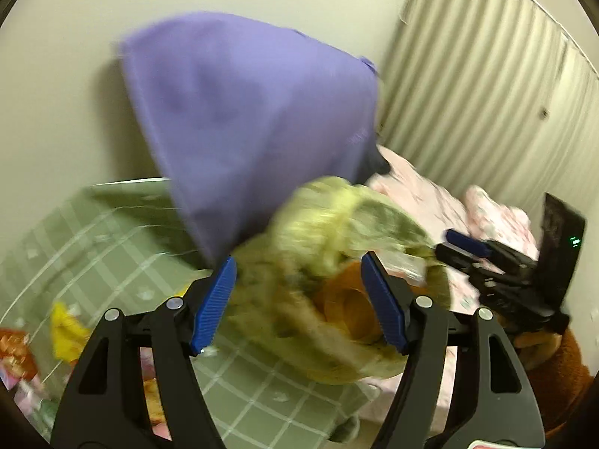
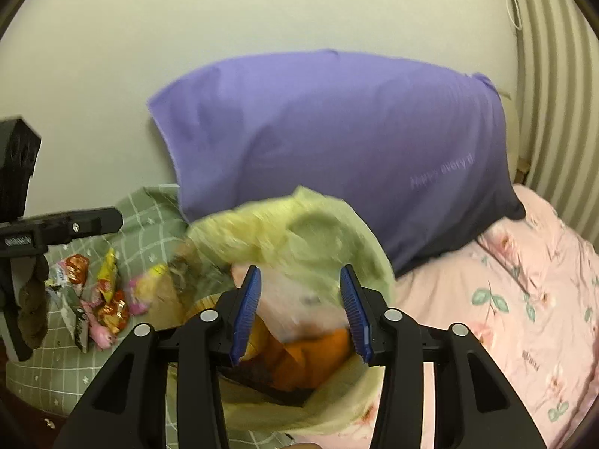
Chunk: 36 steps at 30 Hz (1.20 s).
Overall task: Collect trash
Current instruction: 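Move both tools back over the table toward the remaining wrappers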
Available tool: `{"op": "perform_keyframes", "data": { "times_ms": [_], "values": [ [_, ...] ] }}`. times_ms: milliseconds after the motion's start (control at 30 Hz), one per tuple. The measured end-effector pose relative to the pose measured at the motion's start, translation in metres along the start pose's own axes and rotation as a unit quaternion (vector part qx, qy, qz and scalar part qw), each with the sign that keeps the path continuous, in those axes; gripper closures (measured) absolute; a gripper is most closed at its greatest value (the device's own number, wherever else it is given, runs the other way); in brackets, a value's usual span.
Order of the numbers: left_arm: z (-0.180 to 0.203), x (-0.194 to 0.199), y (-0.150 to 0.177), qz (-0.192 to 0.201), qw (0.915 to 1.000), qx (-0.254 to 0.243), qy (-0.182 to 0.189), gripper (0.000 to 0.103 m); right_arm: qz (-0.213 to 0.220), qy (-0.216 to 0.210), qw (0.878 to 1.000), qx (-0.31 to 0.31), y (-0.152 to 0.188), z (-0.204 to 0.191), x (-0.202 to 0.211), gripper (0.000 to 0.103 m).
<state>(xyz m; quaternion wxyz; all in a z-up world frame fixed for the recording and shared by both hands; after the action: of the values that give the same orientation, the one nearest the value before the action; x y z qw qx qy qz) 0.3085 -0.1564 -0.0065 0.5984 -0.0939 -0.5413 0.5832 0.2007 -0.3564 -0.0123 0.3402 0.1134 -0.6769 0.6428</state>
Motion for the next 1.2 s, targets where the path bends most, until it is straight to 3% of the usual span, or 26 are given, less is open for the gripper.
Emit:
{"op": "perform_keyframes", "data": {
  "times_ms": [100,167,233,467,567,733,867,933,1067,1200],
  "values": [
    [-0.024,0.029,0.012,0.022,0.9988,0.021,-0.039,0.037,0.016,-0.019,1.0,-0.002,-0.009,-0.012,0.008,0.054],
    [-0.043,0.051,0.026,0.038,0.996,0.03,-0.076,0.037,0.025,-0.043,0.999,-0.008,-0.016,-0.024,0.011,0.044],
    [-0.061,0.07,0.036,0.046,0.9927,0.041,-0.104,0.037,0.028,-0.075,0.997,-0.009,-0.021,-0.039,0.01,0.04],
    [-0.124,0.133,0.088,0.061,0.9694,0.127,-0.201,0.037,0.005,-0.145,0.988,0.047,-0.02,-0.106,-0.002,0.04],
    [-0.137,0.15,0.105,0.063,0.9625,0.152,-0.215,0.037,0.002,-0.156,0.984,0.082,-0.016,-0.135,-0.004,0.04],
    [-0.14,0.155,0.124,0.048,0.9656,0.147,-0.209,0.037,-0.012,-0.185,0.978,0.095,-0.007,-0.169,-0.006,0.04],
    [-0.142,0.156,0.137,0.045,0.9618,0.165,-0.214,0.037,-0.047,-0.217,0.971,0.09,0.015,-0.196,-0.016,0.04],
    [-0.143,0.158,0.144,0.045,0.9606,0.172,-0.213,0.037,-0.062,-0.216,0.971,0.085,0.029,-0.209,-0.024,0.04],
    [-0.143,0.166,0.154,0.042,0.9581,0.169,-0.228,0.037,-0.095,-0.122,0.986,0.068,0.055,-0.229,-0.048,0.04],
    [-0.145,0.176,0.163,0.049,0.953,0.175,-0.242,0.037,-0.085,-0.106,0.99,0.027,0.062,-0.236,-0.061,0.04]
  ]
}}
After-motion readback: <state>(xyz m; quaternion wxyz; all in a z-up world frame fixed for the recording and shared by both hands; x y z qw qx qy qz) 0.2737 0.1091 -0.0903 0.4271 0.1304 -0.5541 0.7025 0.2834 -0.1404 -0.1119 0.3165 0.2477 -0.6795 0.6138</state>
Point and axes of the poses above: each gripper's, at about its wrist camera, not at the fingertips, and x roughly against the way its jaws point, z to its right, y to its underside, the point moved 3 cm from there along -x, roughly the way its jaws point, and after that the axes turned 12 degrees about y, right-handed, at the moved point
